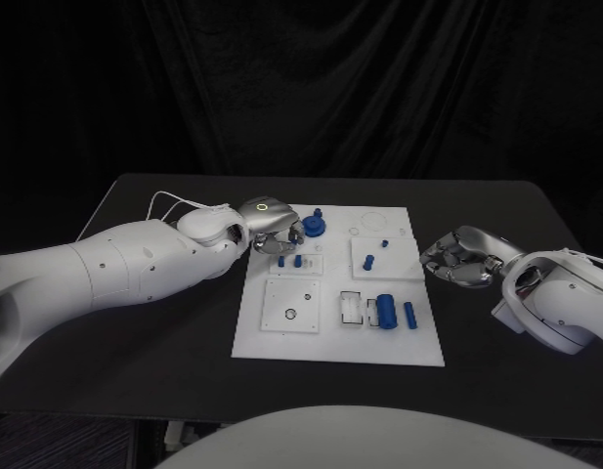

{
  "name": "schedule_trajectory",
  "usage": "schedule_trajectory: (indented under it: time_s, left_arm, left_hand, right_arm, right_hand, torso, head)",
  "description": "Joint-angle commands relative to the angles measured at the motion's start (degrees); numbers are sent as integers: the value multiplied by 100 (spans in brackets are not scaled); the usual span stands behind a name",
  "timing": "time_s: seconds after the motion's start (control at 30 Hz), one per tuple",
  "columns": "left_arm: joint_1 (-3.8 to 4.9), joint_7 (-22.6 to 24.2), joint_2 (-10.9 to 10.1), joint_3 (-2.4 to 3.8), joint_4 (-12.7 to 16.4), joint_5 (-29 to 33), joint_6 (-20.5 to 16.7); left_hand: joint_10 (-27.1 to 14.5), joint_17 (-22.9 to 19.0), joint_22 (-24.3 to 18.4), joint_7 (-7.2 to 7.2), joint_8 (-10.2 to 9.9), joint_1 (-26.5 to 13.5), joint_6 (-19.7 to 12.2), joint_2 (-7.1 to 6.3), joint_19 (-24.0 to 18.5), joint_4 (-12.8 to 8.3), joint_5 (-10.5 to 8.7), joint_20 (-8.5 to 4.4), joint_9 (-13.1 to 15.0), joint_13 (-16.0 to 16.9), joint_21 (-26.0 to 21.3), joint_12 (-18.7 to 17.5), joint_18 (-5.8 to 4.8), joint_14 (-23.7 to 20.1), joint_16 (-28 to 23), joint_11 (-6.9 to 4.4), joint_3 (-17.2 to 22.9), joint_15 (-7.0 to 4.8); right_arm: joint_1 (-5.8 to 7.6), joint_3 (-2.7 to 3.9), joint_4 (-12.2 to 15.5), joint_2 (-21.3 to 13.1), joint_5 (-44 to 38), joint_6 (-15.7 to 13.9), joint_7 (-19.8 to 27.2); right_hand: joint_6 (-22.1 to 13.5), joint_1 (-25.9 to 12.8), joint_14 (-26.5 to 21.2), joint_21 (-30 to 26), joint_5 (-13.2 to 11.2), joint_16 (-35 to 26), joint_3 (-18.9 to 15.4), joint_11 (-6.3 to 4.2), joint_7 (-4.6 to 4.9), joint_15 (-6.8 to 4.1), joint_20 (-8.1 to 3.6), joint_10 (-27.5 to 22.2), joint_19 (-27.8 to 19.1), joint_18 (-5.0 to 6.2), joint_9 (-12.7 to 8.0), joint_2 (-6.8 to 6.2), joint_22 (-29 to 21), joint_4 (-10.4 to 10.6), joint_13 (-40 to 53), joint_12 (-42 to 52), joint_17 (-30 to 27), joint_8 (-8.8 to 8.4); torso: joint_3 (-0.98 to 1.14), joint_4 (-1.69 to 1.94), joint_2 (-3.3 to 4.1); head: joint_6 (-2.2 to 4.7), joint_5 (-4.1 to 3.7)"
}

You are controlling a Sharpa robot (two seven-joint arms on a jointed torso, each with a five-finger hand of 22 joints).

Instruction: Assemble the parts on the task board

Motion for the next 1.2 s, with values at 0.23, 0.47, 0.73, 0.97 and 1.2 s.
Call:
schedule_trajectory:
  time_s: [0.23, 0.47, 0.73, 0.97, 1.2]
  left_arm:
    - [3, 20, 165, 6, -194, 9, 112]
    - [0, 22, 206, 6, -252, 9, 113]
    - [-4, 1, 184, 6, -258, 9, 145]
    - [-5, -15, 135, 5, -244, 9, 162]
    - [-6, -25, 94, 5, -228, 9, 154]
  left_hand:
    - [-25, -27, 751, -18, -21, -5, -33, 74, -8, 57, -117, 15, -8, -20, -35, -51, -49, -32, -28, -34, -4, 9]
    - [-27, -55, 748, -23, -22, 1, -34, 76, -14, 57, -136, 15, -9, -23, -49, -58, -46, -44, -42, -37, -4, 7]
    - [-29, -79, 742, -26, -20, -11, -26, 72, -25, 72, -169, 16, -7, -29, -75, -70, -42, -58, -56, -38, -22, 6]
    - [-32, -110, 741, -32, -18, -35, -20, 62, -28, 98, -200, 17, -6, -39, -83, -89, -42, -74, -73, -40, -49, 5]
    - [-34, -115, 742, -33, -18, -46, -18, 59, -28, 110, -207, 18, -5, -43, -83, -96, -43, -78, -76, -39, -60, 4]
  right_arm:
    - [-7, 3, 16, -10, -11, 36, -60]
    - [-7, 3, 14, -3, -11, 36, -59]
    - [-7, 3, 8, -2, -11, 39, -57]
    - [-7, 3, 1, 4, -11, 46, -57]
    - [-8, 3, -8, 16, -11, 52, -53]
  right_hand:
    - [32, -40, -13, -28, 22, -19, 24, 21, 20, 3, 3, -32, -45, 95, -9, 7, 729, 8, -8, -12, 370, 10]
    - [32, -40, -13, -28, 22, -19, 24, 21, 20, 3, 3, -32, -45, 95, -9, 7, 729, 8, -8, -12, 370, 10]
    - [35, -41, -14, -34, 20, -20, 30, 21, 19, 3, 3, -33, -47, 96, -9, 5, 728, 1, -8, -12, 369, 12]
    - [35, -41, -14, -34, 20, -20, 30, 21, 19, 3, 3, -33, -47, 96, -9, 5, 728, 1, -8, -12, 369, 12]
    - [35, -41, -14, -34, 20, -20, 30, 21, 19, 3, 3, -33, -47, 96, -9, 5, 728, 1, -8, -12, 369, 12]
  torso:
    - [-6, -3, 10]
    - [-16, -13, 18]
    - [-9, -2, 2]
    - [-9, 4, -4]
    - [-16, 4, -1]
  head:
    - [-1, -31]
    - [-1, -11]
    - [-1, -35]
    - [-1, -34]
    - [-1, -22]
